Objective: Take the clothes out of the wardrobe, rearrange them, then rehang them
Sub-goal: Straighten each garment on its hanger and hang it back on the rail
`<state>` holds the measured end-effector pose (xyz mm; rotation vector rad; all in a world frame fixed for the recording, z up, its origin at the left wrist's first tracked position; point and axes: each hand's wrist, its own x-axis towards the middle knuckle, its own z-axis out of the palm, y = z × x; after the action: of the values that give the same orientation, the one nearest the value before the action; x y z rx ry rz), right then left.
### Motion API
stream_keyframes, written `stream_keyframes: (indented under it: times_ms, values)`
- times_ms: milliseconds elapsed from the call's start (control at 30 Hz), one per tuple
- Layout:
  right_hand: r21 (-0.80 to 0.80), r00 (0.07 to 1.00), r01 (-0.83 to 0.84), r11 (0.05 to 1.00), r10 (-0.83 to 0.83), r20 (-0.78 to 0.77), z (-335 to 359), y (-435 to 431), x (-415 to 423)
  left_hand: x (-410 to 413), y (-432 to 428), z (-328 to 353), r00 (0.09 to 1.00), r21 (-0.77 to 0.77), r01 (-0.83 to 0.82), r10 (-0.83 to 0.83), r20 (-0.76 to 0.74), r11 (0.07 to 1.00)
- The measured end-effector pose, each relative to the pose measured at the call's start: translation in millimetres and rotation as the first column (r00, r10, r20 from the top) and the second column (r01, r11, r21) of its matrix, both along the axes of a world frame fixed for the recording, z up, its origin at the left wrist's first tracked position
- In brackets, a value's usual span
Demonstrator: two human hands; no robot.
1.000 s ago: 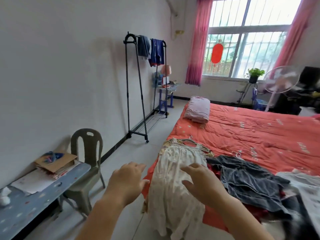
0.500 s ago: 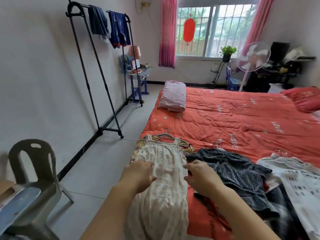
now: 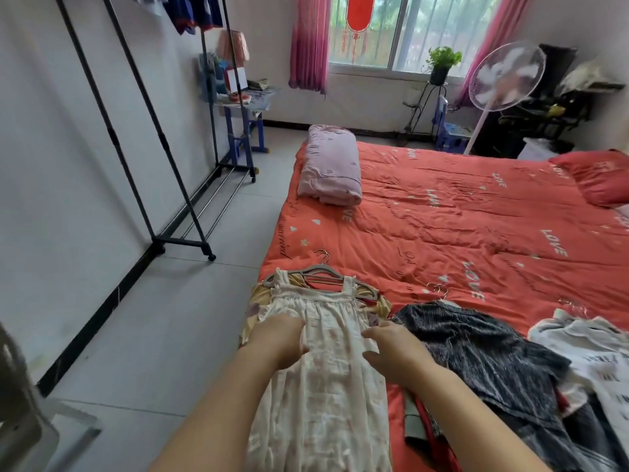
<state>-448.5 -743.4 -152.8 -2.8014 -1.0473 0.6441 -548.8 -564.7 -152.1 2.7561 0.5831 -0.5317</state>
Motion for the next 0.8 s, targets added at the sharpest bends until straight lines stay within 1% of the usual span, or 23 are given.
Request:
stream_keyframes:
  times_ms: [167, 333, 633, 800]
  values:
    - [-0.028, 0.999, -0.020, 0.999, 0.019, -0.036, -24.6, 32.1, 49.6, 49.2, 32.2, -29.3, 0.997, -0.004, 0.002, -0.002, -0.071, 1.000]
    - [-0.018, 0.994, -0.056, 0.998, 0.054, -0.090, -53.8, 63.8, 109.8, 105.8, 58.5, -55.1, 0.993, -0.010, -0.010, 0.009, -0.120, 1.000]
    - [-0.037, 0.984, -0.126, 0.991, 0.120, -0.135, -124.8, 124.0, 207.3, 204.3, 110.1, -119.5, 0.996, -0.025, -0.017, 0.014, -0.092, 1.000]
    - [-0.049, 0.984, -0.067, 0.997, 0.058, -0.166, -185.2, 155.4, 252.6, 256.8, 142.7, -176.8, 0.995, -0.016, -0.011, 0.010, -0.097, 1.000]
